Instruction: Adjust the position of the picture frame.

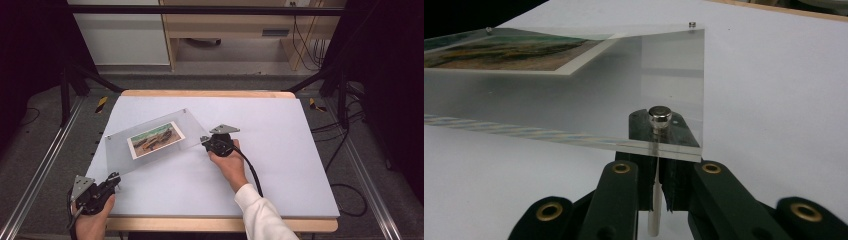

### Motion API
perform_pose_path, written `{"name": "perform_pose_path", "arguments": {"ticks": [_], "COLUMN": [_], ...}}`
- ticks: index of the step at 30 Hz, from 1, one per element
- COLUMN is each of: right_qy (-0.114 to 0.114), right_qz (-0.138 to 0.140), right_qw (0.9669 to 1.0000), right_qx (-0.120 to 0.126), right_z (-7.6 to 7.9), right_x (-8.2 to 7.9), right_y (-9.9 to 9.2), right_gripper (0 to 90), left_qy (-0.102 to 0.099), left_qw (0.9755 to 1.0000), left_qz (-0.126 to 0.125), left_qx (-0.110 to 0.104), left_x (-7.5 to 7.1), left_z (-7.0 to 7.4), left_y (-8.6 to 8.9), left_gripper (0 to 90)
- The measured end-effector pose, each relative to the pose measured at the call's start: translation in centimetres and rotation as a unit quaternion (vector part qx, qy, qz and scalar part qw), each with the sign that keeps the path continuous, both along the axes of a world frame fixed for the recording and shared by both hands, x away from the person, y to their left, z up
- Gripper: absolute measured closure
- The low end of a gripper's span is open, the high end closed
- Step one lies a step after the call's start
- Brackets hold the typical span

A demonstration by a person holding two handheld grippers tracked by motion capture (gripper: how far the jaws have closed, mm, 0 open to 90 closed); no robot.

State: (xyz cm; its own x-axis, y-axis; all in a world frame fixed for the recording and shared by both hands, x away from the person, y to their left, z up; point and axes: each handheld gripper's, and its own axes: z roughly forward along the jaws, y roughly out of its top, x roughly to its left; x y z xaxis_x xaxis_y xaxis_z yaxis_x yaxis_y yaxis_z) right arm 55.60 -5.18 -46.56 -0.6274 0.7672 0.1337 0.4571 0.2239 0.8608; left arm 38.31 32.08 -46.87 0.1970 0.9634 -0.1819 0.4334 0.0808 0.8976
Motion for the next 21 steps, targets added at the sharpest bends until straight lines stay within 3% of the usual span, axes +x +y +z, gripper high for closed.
{"name": "perform_pose_path", "arguments": {"ticks": [5, 10, 21], "right_qy": [-0.003, -0.017, -0.035], "right_qz": [-0.001, 0.0, 0.007], "right_qw": [1.0, 0.9998, 0.9992], "right_qx": [0.006, 0.013, 0.016], "right_z": [0.2, 0.9, 2.6], "right_x": [0.0, 0.2, -0.3], "right_y": [0.0, 0.0, 0.3], "right_gripper": [85.3, 85.4, 85.4], "left_qy": [-0.005, -0.026, -0.055], "left_qw": [0.9999, 0.9996, 0.9984], "left_qz": [0.0, 0.0, 0.011], "left_qx": [-0.011, 0.007, 0.004], "left_x": [0.1, 0.1, -0.5], "left_z": [0.2, 0.9, 1.9], "left_y": [0.1, 0.1, 0.5], "left_gripper": [84.6, 84.7, 84.3]}}
